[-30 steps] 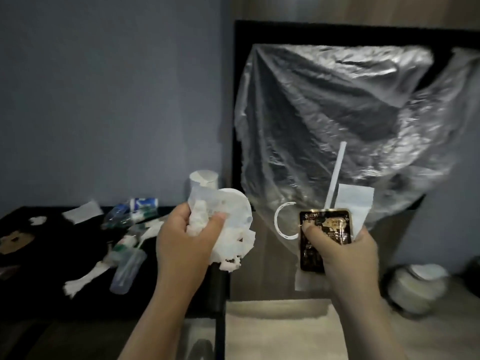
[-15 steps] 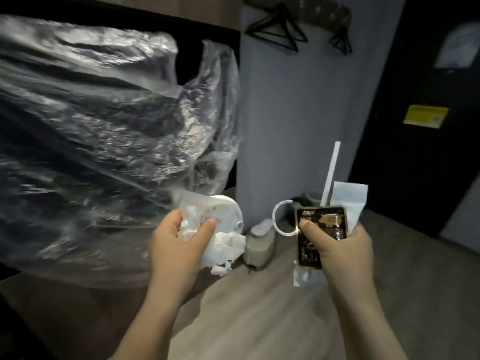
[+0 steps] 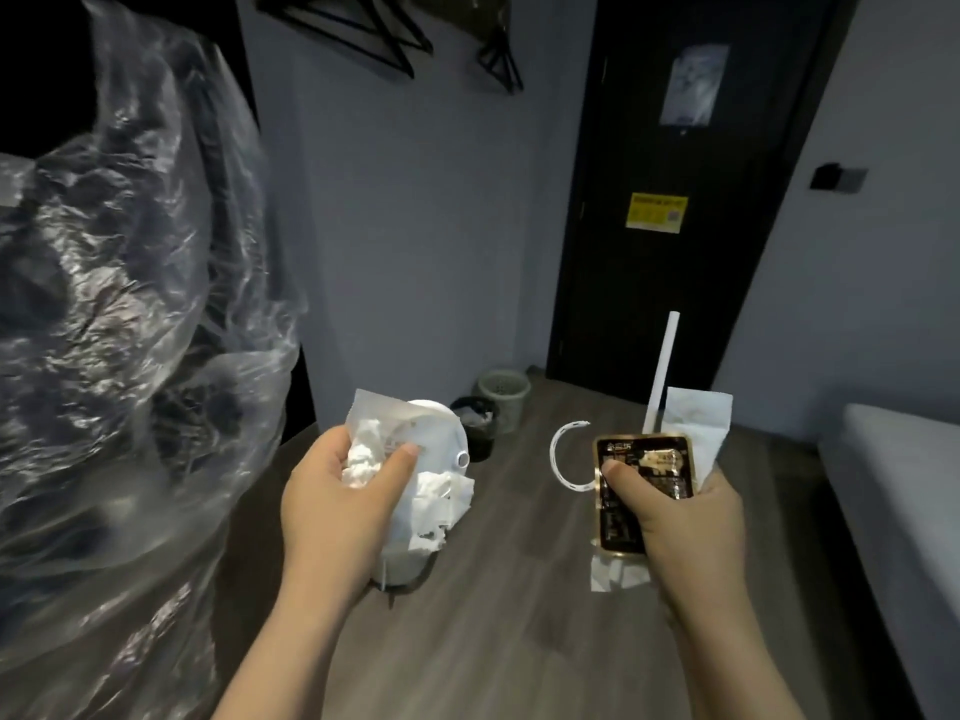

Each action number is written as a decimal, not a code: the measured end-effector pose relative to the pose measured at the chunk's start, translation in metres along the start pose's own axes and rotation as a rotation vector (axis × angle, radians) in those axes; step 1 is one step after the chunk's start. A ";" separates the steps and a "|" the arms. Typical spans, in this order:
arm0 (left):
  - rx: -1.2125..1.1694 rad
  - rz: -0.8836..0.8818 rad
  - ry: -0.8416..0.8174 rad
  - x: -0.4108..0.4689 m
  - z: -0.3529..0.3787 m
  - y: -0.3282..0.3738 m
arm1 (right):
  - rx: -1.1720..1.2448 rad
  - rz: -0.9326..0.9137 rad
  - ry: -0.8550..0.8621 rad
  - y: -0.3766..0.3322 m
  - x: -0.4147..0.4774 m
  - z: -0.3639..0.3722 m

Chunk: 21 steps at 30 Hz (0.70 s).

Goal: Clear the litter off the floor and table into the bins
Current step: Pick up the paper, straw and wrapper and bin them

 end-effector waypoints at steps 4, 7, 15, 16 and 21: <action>-0.005 -0.019 -0.056 0.069 0.034 -0.023 | -0.018 0.010 0.078 0.012 0.052 0.032; 0.011 -0.050 -0.067 0.104 0.064 -0.044 | -0.017 0.019 0.104 0.027 0.090 0.048; 0.069 -0.058 -0.057 0.193 0.168 -0.071 | 0.010 0.032 0.040 0.064 0.225 0.094; 0.073 -0.065 -0.046 0.204 0.182 -0.073 | 0.010 0.032 0.030 0.068 0.246 0.098; 0.077 -0.106 -0.003 0.254 0.251 -0.080 | 0.012 0.066 -0.046 0.080 0.346 0.120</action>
Point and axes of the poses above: each hand's wrist, its own x-axis towards the middle knuckle, its own z-axis out of the palm, y = z × x, the point moved 4 cm from there along x, towards the middle knuckle, and after that the axes turned 1 degree about y, right-handed, at the moved point
